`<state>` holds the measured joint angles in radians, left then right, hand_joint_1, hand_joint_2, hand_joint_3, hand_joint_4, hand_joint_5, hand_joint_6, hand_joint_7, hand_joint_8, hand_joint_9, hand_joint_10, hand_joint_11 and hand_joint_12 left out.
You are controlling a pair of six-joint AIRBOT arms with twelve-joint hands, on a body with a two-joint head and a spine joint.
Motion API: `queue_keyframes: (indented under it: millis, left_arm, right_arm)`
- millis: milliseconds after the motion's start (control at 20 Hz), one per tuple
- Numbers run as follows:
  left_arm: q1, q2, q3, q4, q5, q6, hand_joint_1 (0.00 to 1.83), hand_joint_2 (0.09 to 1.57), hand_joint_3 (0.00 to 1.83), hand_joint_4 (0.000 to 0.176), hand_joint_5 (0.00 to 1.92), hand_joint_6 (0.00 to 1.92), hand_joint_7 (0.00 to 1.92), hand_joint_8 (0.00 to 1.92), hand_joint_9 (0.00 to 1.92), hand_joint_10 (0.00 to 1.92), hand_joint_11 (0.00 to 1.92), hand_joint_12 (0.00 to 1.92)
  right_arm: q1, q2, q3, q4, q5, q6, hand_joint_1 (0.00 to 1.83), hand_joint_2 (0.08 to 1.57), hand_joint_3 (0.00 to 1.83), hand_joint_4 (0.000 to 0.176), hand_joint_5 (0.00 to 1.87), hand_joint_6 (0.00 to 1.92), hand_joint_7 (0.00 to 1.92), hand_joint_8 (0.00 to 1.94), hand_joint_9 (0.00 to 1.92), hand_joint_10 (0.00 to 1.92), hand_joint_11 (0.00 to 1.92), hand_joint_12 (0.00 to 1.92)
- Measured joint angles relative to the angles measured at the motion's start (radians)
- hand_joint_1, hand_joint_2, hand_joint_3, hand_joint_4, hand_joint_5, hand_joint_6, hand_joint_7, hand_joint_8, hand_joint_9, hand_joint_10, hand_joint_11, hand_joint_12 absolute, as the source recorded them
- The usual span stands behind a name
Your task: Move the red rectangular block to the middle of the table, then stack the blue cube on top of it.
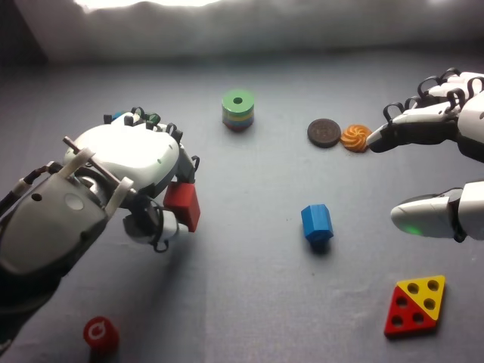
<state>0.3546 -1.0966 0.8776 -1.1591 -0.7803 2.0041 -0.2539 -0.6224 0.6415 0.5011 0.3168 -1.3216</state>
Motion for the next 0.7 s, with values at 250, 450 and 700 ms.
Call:
queue_keyframes:
  millis: [250, 450, 700]
  left_arm:
    - [-0.03, -0.05, -0.036, -0.111, -0.104, 0.068, 1.03, 1.09, 0.0, 0.176, 1.03, 0.91, 0.38, 0.0, 0.23, 0.01, 0.0, 1.08]
    - [-0.051, -0.099, -0.045, -0.163, -0.176, 0.082, 1.04, 1.08, 0.0, 0.176, 1.06, 0.86, 0.4, 0.0, 0.25, 0.01, 0.0, 1.09]
    - [-0.064, -0.153, -0.04, -0.181, -0.217, 0.086, 1.01, 1.11, 0.01, 0.176, 0.98, 0.99, 0.37, 0.0, 0.23, 0.0, 0.0, 1.01]
  right_arm:
    - [0.0, 0.0, 0.0, 0.0, 0.001, -0.001, 0.39, 1.16, 0.0, 0.0, 0.27, 0.38, 0.45, 0.01, 0.07, 0.81, 0.0, 1.46]
    - [-0.019, 0.0, 0.0, 0.0, 0.014, -0.019, 0.39, 1.16, 0.0, 0.0, 0.26, 0.42, 0.44, 0.01, 0.03, 0.85, 0.0, 1.42]
    - [-0.063, 0.0, 0.0, 0.002, 0.097, -0.034, 0.33, 1.19, 0.0, 0.0, 0.21, 0.45, 0.4, 0.0, 0.0, 0.85, 0.0, 1.4]
